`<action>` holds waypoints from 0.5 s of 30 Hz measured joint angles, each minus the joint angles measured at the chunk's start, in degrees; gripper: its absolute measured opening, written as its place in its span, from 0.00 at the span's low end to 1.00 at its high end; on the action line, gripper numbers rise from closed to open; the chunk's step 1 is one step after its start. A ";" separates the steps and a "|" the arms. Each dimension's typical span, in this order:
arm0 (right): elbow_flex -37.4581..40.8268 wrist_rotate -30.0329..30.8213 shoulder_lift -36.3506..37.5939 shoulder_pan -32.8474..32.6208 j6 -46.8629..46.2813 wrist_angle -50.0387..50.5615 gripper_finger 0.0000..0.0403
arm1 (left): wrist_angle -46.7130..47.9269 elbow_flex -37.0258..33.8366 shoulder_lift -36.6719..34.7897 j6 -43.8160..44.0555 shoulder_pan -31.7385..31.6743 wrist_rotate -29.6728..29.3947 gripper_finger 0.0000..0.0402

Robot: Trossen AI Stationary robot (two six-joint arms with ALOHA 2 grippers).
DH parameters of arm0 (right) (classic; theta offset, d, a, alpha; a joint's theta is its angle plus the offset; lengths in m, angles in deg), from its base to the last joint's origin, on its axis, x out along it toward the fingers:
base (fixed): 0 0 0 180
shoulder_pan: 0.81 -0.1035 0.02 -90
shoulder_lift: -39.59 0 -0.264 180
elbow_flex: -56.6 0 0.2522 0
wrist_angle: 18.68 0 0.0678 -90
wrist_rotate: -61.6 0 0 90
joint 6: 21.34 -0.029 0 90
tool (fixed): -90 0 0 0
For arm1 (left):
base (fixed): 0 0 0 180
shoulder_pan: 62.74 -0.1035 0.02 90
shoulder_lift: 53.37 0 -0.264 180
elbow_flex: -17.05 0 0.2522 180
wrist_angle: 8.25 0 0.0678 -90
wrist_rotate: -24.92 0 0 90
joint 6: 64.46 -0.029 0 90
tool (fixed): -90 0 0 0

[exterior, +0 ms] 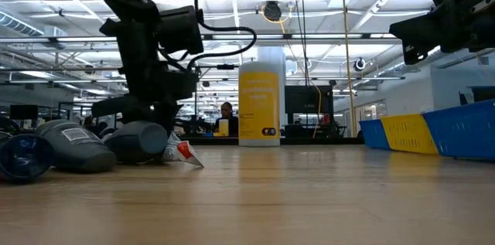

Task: Pick & Place Travel size toiletries
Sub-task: Put the white toothpaste into the top blue bin

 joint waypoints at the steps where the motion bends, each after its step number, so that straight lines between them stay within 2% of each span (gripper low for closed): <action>1: 0.02 -0.02 0.00 -0.02 0.02 0.00 0.01 | -1.14 0.01 0.44 -0.42 0.01 0.33 0.42; 8: 0.00 0.00 -0.01 -0.01 0.00 0.00 0.01 | -4.96 0.04 1.24 -0.31 -0.25 -1.24 0.39; 15: 0.00 0.00 -0.01 -0.01 0.00 0.00 0.01 | -8.31 -0.11 1.46 -1.63 0.04 3.25 0.47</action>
